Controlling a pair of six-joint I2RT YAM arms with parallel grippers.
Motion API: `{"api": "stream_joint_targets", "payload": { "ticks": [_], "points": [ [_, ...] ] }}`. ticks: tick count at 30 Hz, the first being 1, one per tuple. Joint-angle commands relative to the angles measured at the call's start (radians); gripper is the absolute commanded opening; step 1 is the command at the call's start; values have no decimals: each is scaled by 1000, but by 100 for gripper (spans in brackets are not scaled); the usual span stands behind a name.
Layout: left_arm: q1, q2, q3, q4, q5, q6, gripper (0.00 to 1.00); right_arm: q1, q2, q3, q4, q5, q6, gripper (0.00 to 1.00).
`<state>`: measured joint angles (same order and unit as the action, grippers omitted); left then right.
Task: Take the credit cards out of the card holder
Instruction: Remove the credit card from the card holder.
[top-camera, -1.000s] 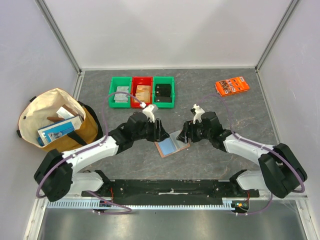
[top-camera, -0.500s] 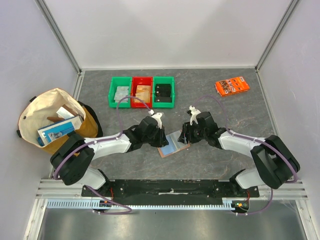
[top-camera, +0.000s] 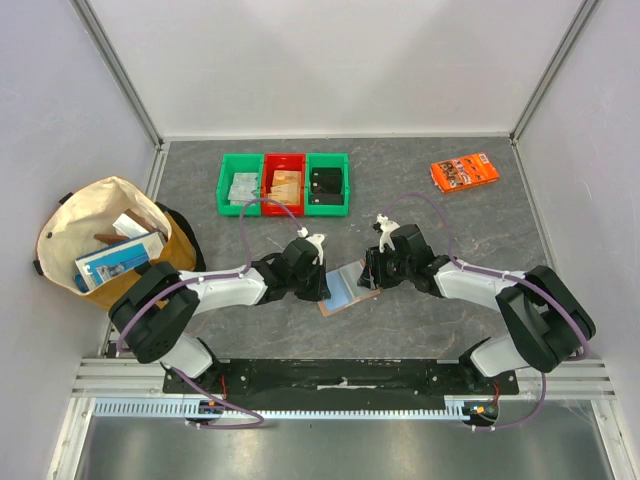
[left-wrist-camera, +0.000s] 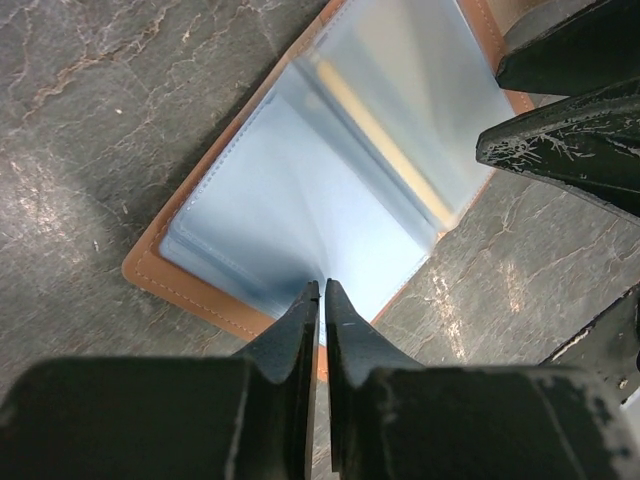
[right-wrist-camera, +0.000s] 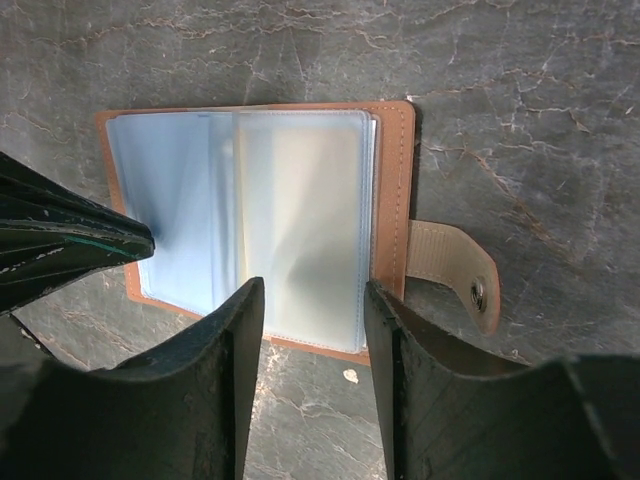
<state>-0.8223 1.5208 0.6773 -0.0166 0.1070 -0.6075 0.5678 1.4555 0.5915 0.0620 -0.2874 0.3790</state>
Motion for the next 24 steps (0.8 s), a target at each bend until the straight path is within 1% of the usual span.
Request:
{"api": "stream_joint_targets", "payload": {
  "ticks": [1, 5, 12, 20, 21, 24],
  "points": [
    [-11, 27, -5, -14, -3, 0, 11, 7, 2, 25, 2, -25, -15, 50],
    [-9, 36, -1, -11, 6, -1, 9, 7, -10, 33, 1, -48, -8, 45],
    [-8, 39, -1, -5, 20, -3, 8, 12, -33, 57, -4, -105, 4, 42],
    [-9, 22, -19, 14, 34, -34, 8, 50, -49, 109, 2, -179, 41, 41],
    [-9, 13, -24, 44, 36, -41, 8, 61, -49, 114, 2, -182, 46, 41],
    [-11, -27, -51, 64, 16, -67, 10, 92, -32, 129, 4, -188, 52, 41]
  ]
}}
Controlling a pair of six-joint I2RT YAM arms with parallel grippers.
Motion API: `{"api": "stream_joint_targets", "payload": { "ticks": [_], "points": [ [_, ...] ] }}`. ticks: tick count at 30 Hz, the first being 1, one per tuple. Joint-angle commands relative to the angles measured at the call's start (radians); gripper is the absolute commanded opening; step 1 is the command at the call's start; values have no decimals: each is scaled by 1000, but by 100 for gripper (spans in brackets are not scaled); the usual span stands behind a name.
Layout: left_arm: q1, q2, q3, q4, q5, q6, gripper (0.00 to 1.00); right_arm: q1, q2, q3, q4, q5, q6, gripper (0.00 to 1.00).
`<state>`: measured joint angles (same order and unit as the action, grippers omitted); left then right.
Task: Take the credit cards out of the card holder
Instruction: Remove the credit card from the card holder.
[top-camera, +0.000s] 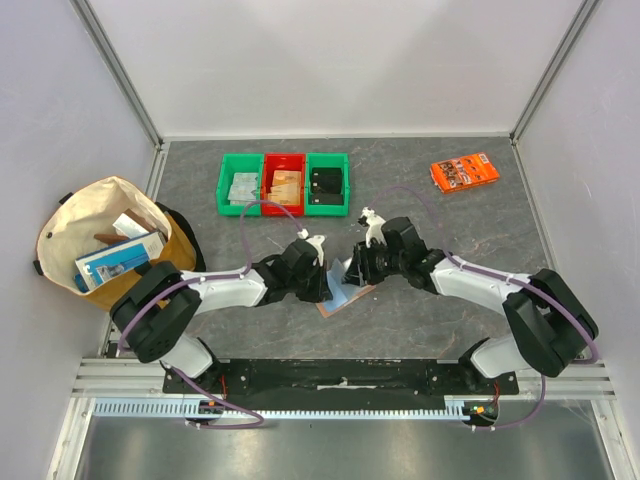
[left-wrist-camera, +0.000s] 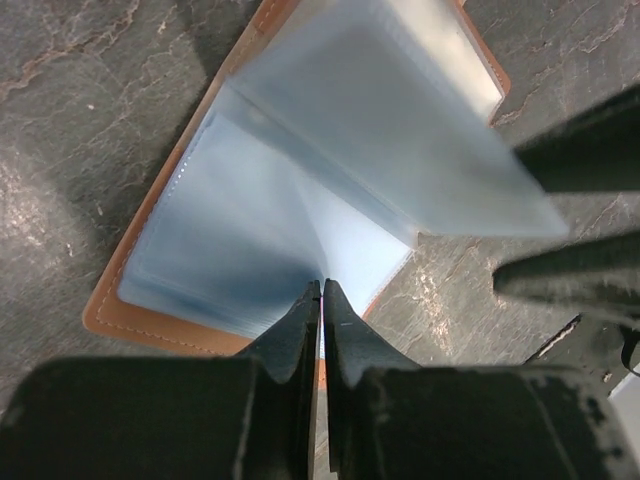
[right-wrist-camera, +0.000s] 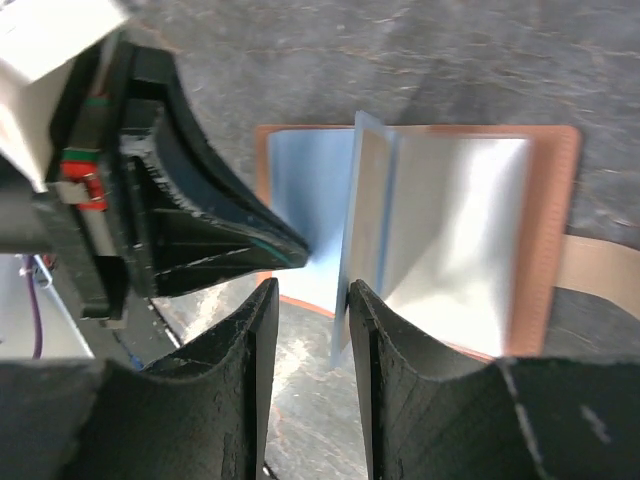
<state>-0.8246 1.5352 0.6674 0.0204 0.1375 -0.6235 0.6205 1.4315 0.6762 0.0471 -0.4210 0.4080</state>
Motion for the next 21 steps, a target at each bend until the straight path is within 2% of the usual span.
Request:
{"api": "stream_joint_targets", "payload": {
  "ticks": [1, 10, 14, 17, 21],
  "points": [
    [-7, -61, -52, 30, -28, -64, 11, 50, -2, 48, 22, -55, 23, 42],
    [-7, -332, -175, 12, -186, -140, 21, 123, 64, 60, 43, -73, 32, 44],
    [-5, -426, -199, -8, -226, -162, 22, 128, 53, 78, 16, -53, 15, 45],
    [-5, -452, -192, -7, -225, -160, 23, 127, 30, 97, -26, -3, -15, 47],
    [-5, -402, -158, 30, -182, -147, 23, 104, 38, 100, -38, 22, -34, 47]
  ]
}}
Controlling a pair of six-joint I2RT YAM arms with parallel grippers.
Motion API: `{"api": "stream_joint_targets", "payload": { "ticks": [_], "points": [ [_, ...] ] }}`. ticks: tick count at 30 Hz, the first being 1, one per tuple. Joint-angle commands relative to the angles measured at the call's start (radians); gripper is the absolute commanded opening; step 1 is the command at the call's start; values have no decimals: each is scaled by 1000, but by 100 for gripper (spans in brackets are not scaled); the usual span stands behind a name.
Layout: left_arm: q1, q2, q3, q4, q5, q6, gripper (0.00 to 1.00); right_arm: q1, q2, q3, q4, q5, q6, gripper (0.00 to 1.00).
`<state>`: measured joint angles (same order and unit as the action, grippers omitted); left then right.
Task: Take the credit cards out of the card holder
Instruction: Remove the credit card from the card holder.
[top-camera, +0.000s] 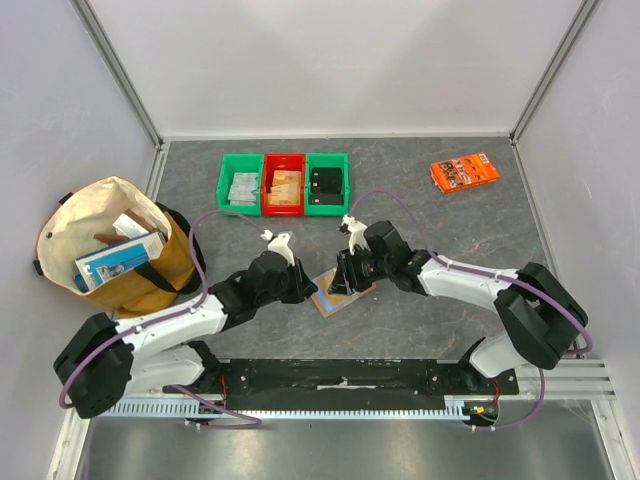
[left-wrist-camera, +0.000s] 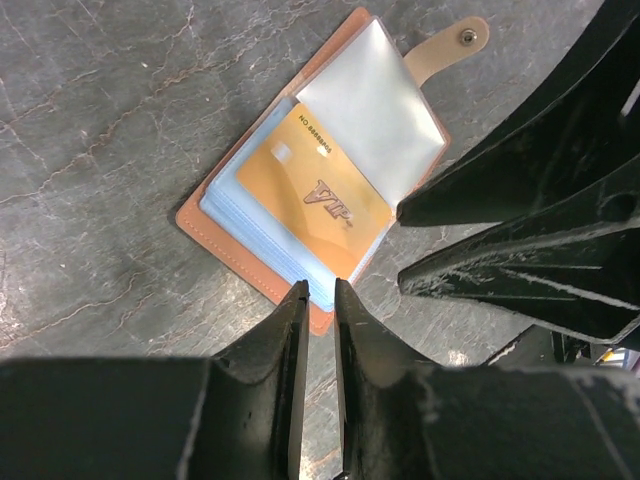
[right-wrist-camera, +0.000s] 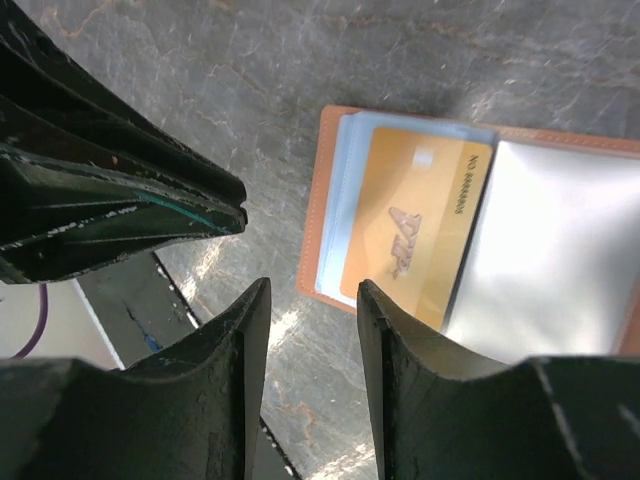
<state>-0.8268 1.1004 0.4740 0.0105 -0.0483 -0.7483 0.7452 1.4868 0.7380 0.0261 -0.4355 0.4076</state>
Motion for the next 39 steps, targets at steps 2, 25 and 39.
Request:
{"api": "stream_joint_targets", "payload": {
  "ticks": [2, 25, 39],
  "points": [
    [-5, 82, 49, 71, 31, -19, 22, -43, -4, 35, -6, 29, -35, 48],
    [5, 351, 64, 102, 82, -23, 3, -205, 248, -69, 324, -250, 56, 37],
    [6, 351, 74, 75, 85, -17, 2, -245, 276, -146, 511, -356, 145, 5]
  ]
}}
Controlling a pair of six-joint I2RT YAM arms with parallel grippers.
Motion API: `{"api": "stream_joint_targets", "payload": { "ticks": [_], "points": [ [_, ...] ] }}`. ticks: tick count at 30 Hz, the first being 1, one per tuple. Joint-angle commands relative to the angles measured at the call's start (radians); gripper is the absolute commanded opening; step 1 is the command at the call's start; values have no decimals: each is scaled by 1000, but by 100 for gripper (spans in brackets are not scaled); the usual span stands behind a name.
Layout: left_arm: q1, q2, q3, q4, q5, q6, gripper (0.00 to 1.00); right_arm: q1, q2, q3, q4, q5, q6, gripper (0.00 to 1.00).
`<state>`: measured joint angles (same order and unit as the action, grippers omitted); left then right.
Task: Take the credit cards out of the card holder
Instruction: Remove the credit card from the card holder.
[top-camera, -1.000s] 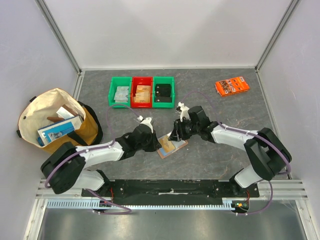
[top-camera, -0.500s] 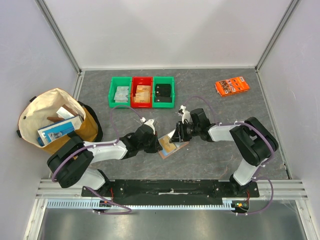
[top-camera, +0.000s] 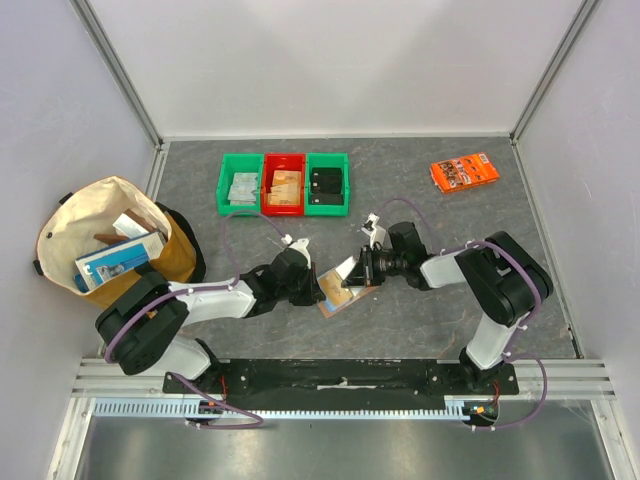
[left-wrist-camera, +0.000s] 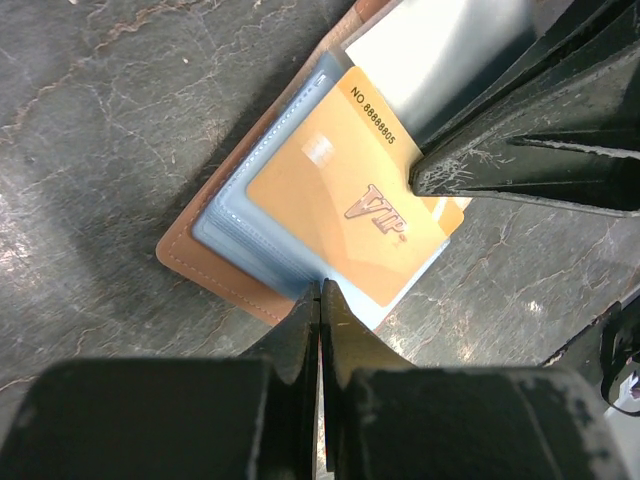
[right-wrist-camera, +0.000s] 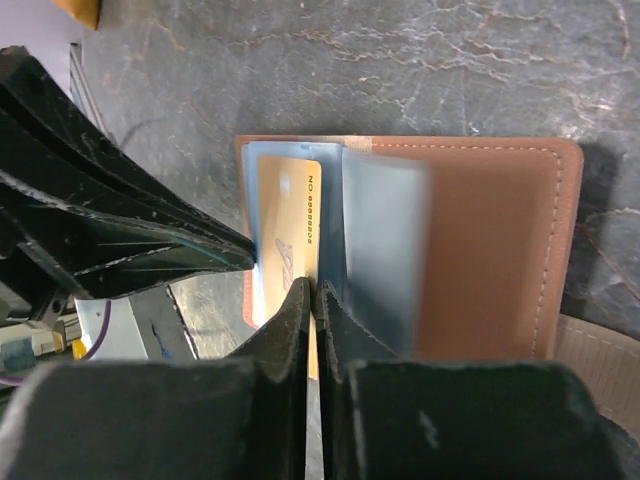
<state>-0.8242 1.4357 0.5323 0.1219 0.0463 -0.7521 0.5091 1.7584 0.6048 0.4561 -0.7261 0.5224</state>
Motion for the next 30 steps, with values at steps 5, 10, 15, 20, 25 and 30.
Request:
{"api": "stream_joint_targets", "payload": {
  "ticks": [5, 10, 15, 20, 25, 30],
  "points": [
    [5, -4, 20, -53, -10, -10, 3, -27, 3, -17, 88, -87, 30, 0],
    [5, -63, 12, 5, 9, -6, 16, -29, 19, -31, 118, -96, 42, 0],
    [4, -35, 21, 103, -2, 19, 26, -27, 35, -39, 148, -101, 59, 0],
    [8, 34, 66, 79, 4, 36, 14, -27, 36, -37, 154, -99, 62, 0],
    [8, 43, 55, -10, -11, 10, 2, -30, 23, -37, 139, -90, 61, 0],
    [7, 29, 26, -50, -19, 2, 2, -46, 18, -33, 112, -78, 44, 0]
  ]
}}
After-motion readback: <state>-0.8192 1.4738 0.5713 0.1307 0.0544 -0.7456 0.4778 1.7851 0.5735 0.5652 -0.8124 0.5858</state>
